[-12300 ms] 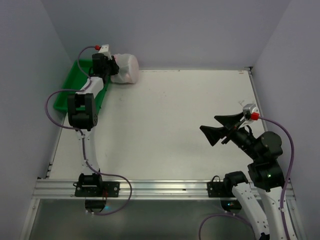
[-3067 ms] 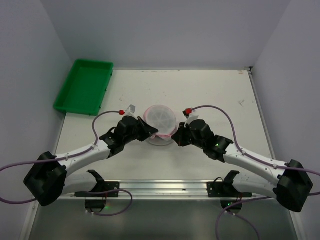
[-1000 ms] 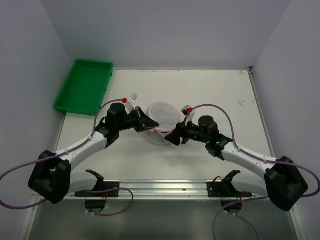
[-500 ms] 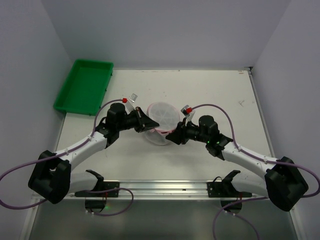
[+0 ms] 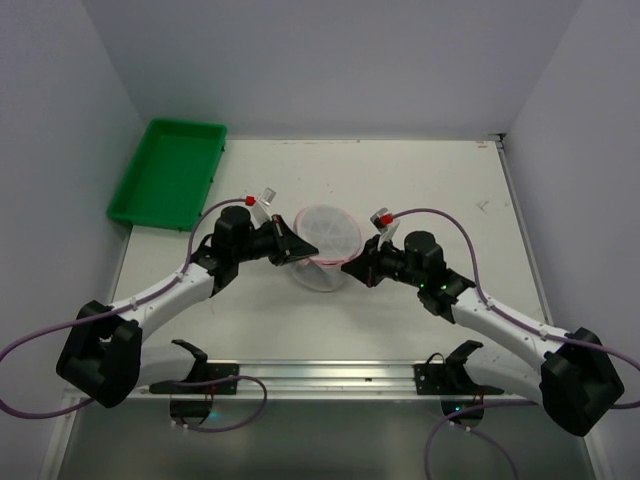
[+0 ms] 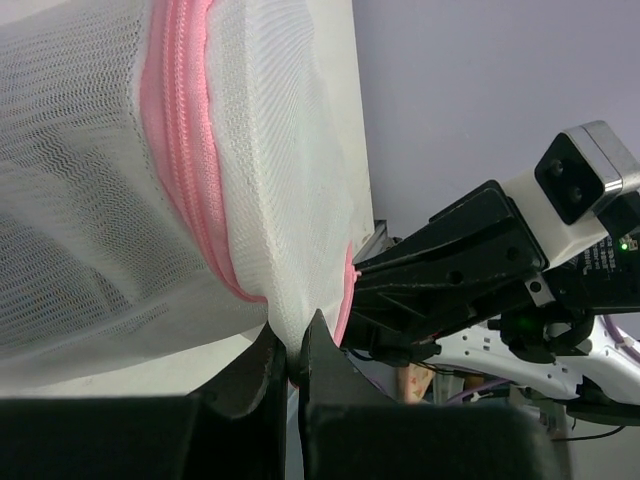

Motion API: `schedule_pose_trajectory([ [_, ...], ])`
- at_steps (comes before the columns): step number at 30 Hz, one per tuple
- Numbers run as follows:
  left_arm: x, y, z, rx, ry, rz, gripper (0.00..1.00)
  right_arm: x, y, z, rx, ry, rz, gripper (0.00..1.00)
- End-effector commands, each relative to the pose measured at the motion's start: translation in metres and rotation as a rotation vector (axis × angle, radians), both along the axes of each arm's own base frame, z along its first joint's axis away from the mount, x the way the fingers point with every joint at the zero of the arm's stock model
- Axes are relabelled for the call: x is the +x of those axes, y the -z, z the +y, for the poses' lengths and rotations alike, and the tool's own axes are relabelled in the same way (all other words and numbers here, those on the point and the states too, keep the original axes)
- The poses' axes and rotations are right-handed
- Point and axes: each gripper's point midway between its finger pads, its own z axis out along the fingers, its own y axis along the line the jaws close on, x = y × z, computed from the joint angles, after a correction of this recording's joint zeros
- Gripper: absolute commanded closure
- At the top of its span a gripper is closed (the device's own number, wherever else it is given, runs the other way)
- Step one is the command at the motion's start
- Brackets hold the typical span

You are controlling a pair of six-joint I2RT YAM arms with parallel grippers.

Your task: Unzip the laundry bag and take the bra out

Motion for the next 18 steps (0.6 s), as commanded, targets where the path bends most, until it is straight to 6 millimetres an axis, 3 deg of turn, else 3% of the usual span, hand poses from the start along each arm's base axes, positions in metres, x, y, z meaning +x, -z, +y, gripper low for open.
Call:
schedule_pose_trajectory([
  [1,-0.004,-0.014,-0.001,-0.007,0.048,-0.071,1.00,0.018,-0.006,-0.017,-0.046,0.095,-0.037,1.00],
  [11,-0.005,0.003,0.013,0.097,0.087,-0.097,1.00,0.033,0.018,-0.066,-0.232,0.324,0.059,1.00],
  [14,0.006,0.001,0.014,0.150,0.117,-0.152,1.00,0.030,0.014,-0.060,-0.219,0.293,0.077,1.00],
  [15,0.008,0.017,0.016,0.197,0.129,-0.105,1.00,0.030,0.011,-0.058,-0.210,0.285,0.070,1.00],
  [17,0.026,0.008,0.011,0.235,0.147,-0.169,1.00,0.025,0.004,-0.045,-0.148,0.241,0.097,1.00],
  [18,0.034,0.022,0.010,0.270,0.156,-0.130,1.00,0.024,0.002,-0.041,-0.128,0.230,0.106,1.00],
])
